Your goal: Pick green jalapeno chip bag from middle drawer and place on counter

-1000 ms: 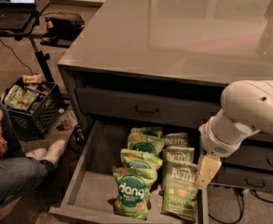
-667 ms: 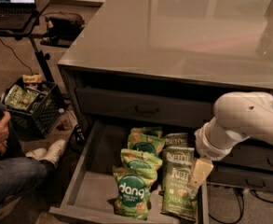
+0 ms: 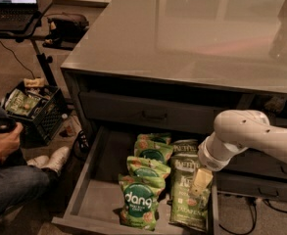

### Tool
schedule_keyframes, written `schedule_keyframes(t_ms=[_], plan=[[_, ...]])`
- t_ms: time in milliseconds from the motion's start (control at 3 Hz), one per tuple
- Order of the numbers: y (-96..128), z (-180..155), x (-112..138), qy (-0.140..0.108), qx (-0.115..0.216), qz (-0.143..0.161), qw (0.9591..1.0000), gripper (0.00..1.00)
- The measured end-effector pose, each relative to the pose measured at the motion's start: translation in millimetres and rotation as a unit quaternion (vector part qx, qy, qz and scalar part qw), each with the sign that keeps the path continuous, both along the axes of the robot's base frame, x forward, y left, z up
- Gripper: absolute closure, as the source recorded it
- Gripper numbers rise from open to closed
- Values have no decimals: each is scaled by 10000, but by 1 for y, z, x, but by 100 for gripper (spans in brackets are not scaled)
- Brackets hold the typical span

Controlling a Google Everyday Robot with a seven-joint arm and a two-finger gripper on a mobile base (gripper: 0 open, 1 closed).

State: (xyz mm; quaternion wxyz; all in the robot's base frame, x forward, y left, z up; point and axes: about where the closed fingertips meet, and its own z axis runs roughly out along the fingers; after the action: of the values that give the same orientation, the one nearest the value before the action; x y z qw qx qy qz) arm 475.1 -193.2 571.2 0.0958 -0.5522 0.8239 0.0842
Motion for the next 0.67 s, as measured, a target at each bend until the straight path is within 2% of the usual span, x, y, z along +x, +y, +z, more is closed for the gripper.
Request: schedule_keyframes(t_ms=[333, 667], plan=[[-4, -29, 6, 160, 38, -95, 9998, 12], [-4, -51, 15, 288, 70, -159, 9994, 18]])
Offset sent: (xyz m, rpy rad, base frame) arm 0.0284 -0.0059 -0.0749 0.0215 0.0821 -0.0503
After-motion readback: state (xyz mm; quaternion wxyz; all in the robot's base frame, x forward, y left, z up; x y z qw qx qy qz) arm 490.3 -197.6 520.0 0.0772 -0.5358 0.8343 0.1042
